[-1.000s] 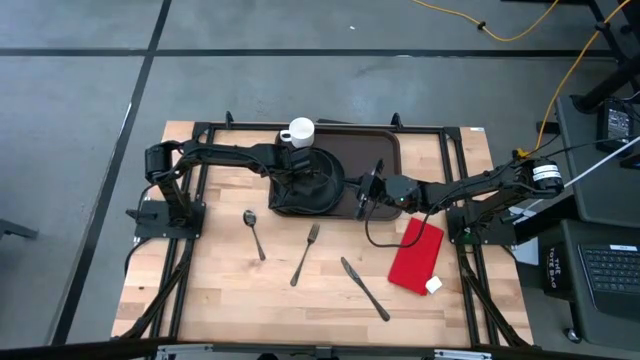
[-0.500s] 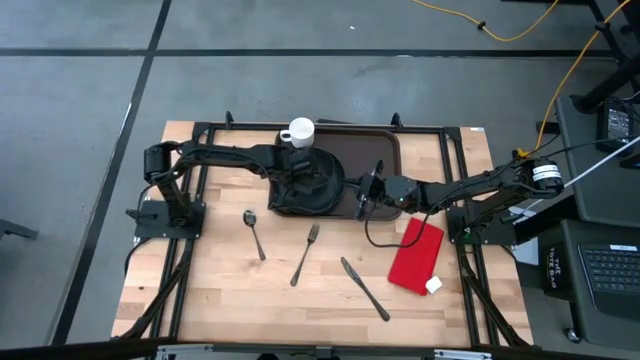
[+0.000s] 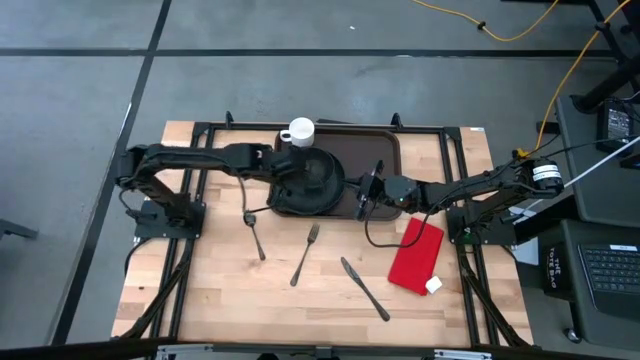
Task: Set up tray
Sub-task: Put the red napkin to the right of the black plate on the brown serving tray
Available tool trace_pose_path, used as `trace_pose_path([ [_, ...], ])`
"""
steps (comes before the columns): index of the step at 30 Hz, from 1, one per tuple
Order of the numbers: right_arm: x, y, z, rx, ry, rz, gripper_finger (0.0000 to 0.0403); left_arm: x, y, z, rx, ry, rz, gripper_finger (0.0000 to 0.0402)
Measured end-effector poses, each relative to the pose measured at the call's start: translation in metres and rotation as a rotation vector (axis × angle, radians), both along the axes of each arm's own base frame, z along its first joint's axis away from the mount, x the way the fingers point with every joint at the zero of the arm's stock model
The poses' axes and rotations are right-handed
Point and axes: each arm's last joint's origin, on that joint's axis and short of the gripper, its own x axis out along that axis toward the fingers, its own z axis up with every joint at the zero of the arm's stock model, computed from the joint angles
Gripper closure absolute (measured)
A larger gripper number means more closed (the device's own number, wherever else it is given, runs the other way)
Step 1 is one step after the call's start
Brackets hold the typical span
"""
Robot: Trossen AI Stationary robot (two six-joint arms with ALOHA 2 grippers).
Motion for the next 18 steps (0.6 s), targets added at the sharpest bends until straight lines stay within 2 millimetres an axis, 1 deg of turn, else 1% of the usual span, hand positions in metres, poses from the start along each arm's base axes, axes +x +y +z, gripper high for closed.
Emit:
trace_pose_path([
  [2, 0.000, 0.000, 0.000, 0.000, 0.000, 0.000, 0.0368, -0.008, -0.004, 0.013, -0.022, -0.053, 0.010, 0.0276],
  [5, 0.000, 0.000, 0.000, 0.000, -0.003, 0.000, 0.0368, -0.018, -0.007, 0.028, -0.112, -0.138, 0.051, 0.0279],
  [7, 0.000, 0.000, 0.000, 0.000, -0.003, 0.001, 0.0368, -0.025, -0.009, 0.032, -0.176, -0.188, 0.095, 0.0285],
  [10, 0.000, 0.000, 0.000, 0.001, -0.001, 0.002, 0.0368, -0.037, -0.018, 0.022, -0.215, -0.213, 0.110, 0.0305],
  [13, 0.000, 0.001, 0.000, 0.004, -0.003, 0.003, 0.0368, -0.048, -0.030, 0.005, -0.240, -0.271, 0.100, 0.0333],
  [18, 0.000, 0.001, 0.001, 0.003, -0.008, 0.003, 0.0368, -0.074, -0.050, -0.023, -0.306, -0.369, 0.091, 0.0381],
])
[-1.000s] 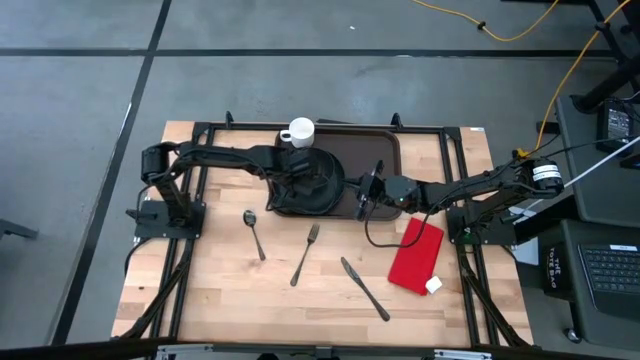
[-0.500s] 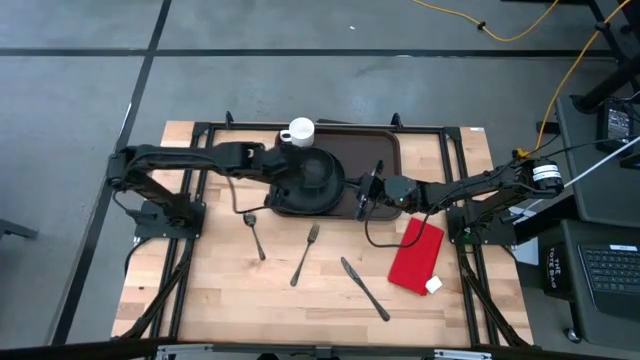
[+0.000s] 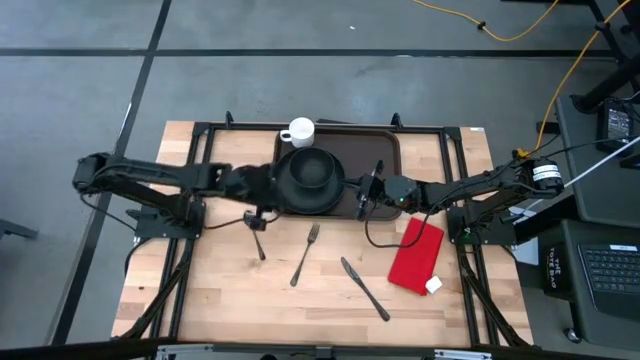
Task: Set up tray
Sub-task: Put the red napkin to the right of the black plate on the brown serving tray
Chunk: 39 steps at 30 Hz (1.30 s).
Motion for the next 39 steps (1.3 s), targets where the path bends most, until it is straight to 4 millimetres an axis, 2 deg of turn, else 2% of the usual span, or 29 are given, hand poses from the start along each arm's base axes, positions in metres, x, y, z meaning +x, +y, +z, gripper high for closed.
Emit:
trace_pose_path([
  [3, 0.000, 0.000, 0.001, 0.000, -0.006, 0.000, 0.0368, -0.014, -0.009, -0.011, -0.028, -0.096, -0.007, 0.0398],
  [7, 0.001, 0.001, 0.003, 0.005, -0.036, 0.028, 0.0368, -0.027, -0.015, -0.022, -0.023, -0.245, -0.004, 0.0397],
  [10, 0.001, 0.001, 0.004, 0.009, -0.042, 0.036, 0.0368, -0.036, -0.017, -0.027, -0.017, -0.291, 0.000, 0.0397],
  [15, 0.002, 0.005, 0.003, 0.057, -0.047, 0.140, 0.0372, -0.049, -0.016, -0.030, -0.020, -0.323, -0.002, 0.0401],
  [20, 0.003, 0.013, 0.004, 0.107, -0.056, 0.182, 0.0396, -0.062, -0.019, -0.021, -0.098, -0.397, -0.118, 0.0399],
  [24, 0.007, 0.027, 0.008, 0.107, 0.000, 0.214, 0.0389, -0.073, -0.019, -0.023, -0.116, -0.437, -0.111, 0.0401],
  [28, 0.011, 0.044, 0.019, 0.065, 0.170, 0.139, 0.0392, -0.080, -0.018, -0.028, -0.154, -0.455, -0.087, 0.0399],
  [34, 0.006, 0.073, 0.049, 0.199, 0.365, 0.067, 0.0394, -0.083, -0.017, -0.027, -0.161, -0.469, -0.082, 0.0401],
  [39, 0.003, 0.105, 0.067, 0.253, 0.491, 0.043, 0.0398, -0.083, -0.017, -0.027, -0.129, -0.473, -0.092, 0.0397],
])
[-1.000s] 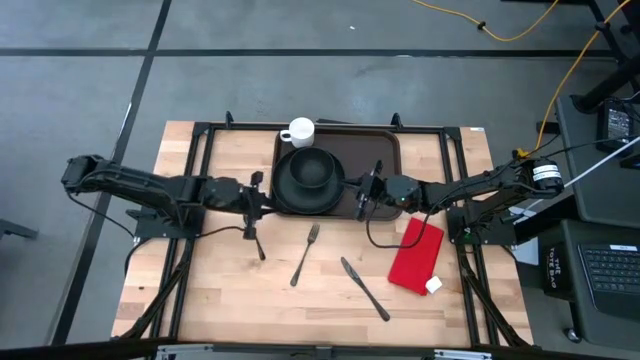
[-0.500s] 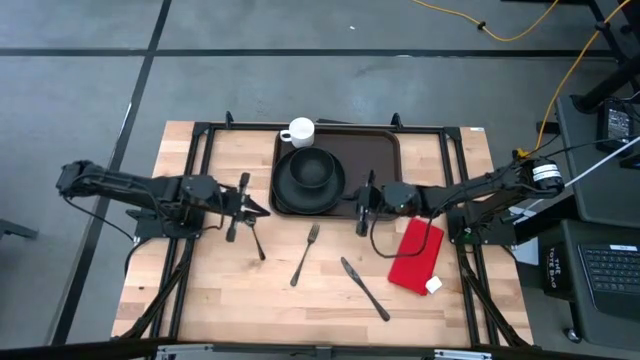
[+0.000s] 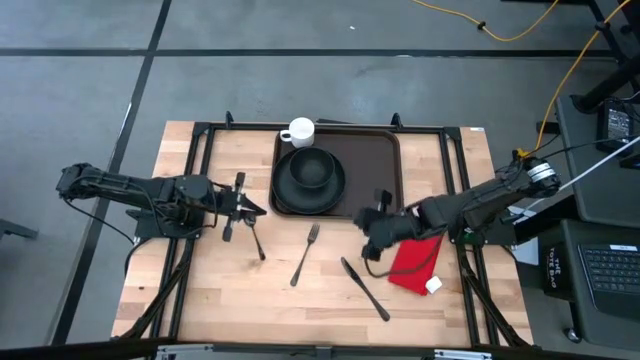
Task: Set up tray
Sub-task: Put the red napkin to the right of the black plate on the brown serving tray
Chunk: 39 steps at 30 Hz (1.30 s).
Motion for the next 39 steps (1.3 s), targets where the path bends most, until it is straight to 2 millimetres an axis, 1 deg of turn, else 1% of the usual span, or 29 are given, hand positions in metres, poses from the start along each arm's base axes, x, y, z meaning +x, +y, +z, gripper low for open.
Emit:
trace_pose_path([
  [2, 0.001, 0.014, 0.004, 0.024, 0.045, -0.013, 0.0397, 0.000, 0.001, 0.000, -0.002, 0.001, 0.021, 0.0396],
  [5, 0.000, 0.035, 0.004, 0.031, 0.149, -0.044, 0.0398, 0.000, 0.001, 0.000, -0.002, 0.000, 0.045, 0.0397],
  [8, -0.005, 0.055, 0.003, 0.027, 0.250, -0.097, 0.0399, 0.000, 0.002, 0.000, 0.001, 0.000, 0.063, 0.0400],
  [12, -0.015, 0.082, 0.002, 0.072, 0.357, -0.195, 0.0398, 0.000, 0.002, 0.000, 0.003, 0.000, 0.073, 0.0400],
  [15, -0.027, 0.102, -0.001, 0.094, 0.418, -0.238, 0.0399, 0.000, 0.002, 0.000, 0.003, -0.001, 0.074, 0.0397],
  [18, -0.043, 0.121, -0.007, 0.093, 0.471, -0.235, 0.0399, 0.000, 0.002, 0.000, 0.003, -0.001, 0.074, 0.0396],
  [23, -0.072, 0.147, -0.010, 0.085, 0.479, -0.203, 0.0398, 0.000, 0.002, 0.000, 0.002, -0.001, 0.074, 0.0399],
  [27, -0.094, 0.160, -0.010, 0.089, 0.513, -0.202, 0.0397, 0.000, 0.002, 0.000, -0.015, -0.001, 0.077, 0.0400],
  [30, -0.104, 0.167, -0.010, 0.090, 0.533, -0.163, 0.0397, 0.000, 0.002, 0.000, -0.016, 0.000, 0.078, 0.0397],
  [35, -0.112, 0.173, -0.010, 0.079, 0.538, -0.128, 0.0395, 0.000, 0.002, 0.000, -0.016, 0.000, 0.078, 0.0397],
  [39, -0.117, 0.174, -0.010, 0.069, 0.563, -0.120, 0.0380, 0.000, 0.002, 0.000, -0.016, 0.000, 0.078, 0.0400],
])
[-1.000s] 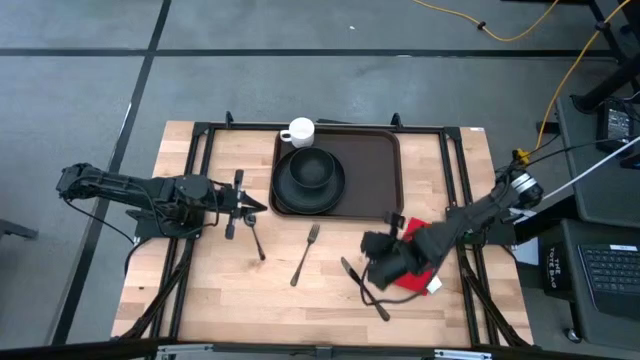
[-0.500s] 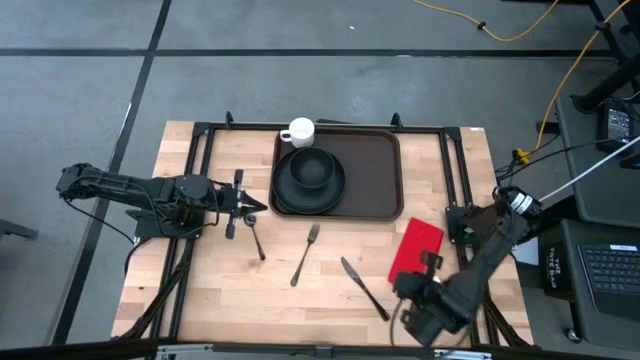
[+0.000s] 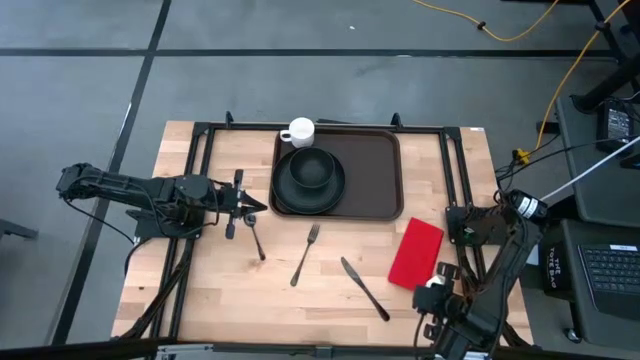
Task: Set up tray
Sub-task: Put the red napkin to the right of the black plate on the brown serving tray
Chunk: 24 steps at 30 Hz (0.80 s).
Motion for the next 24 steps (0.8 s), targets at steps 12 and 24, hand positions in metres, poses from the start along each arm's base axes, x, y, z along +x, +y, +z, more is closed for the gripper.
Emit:
trace_pose_path([
  [12, -0.020, 0.011, 0.000, -0.012, 0.006, 0.097, 0.0259, 0.000, 0.000, 0.000, -0.011, -0.001, 0.006, 0.0396],
  [24, -0.021, 0.028, -0.031, -0.114, 0.076, 0.233, 0.0176, 0.000, 0.001, 0.000, -0.008, -0.001, 0.036, 0.0396],
])
